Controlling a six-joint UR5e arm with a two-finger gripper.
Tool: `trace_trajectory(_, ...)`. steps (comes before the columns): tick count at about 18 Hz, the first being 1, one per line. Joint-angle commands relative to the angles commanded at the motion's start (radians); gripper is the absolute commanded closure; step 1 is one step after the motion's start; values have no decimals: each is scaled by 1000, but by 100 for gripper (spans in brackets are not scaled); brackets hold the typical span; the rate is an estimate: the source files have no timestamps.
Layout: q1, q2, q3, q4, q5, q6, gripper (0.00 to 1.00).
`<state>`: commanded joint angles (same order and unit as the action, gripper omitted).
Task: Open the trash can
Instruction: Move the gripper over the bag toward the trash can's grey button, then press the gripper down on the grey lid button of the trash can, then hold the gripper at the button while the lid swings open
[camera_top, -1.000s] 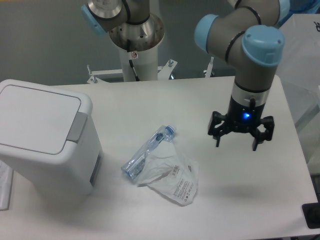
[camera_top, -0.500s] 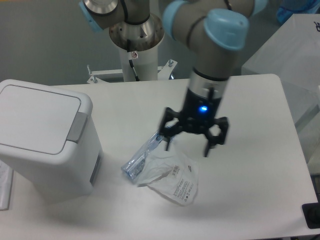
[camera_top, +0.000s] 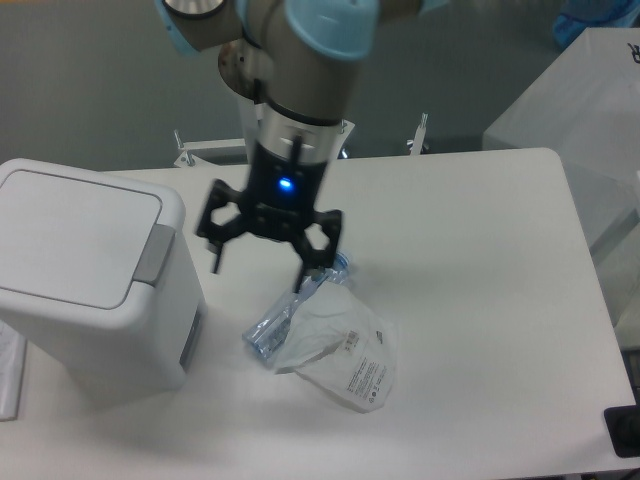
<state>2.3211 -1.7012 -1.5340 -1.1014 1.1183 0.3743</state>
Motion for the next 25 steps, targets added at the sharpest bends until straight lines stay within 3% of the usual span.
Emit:
trace_trajectory(7,-9,-29,-12,9,-3,6,0)
trace_trajectory(25,-11,-11,-44,8,-2,-26,0)
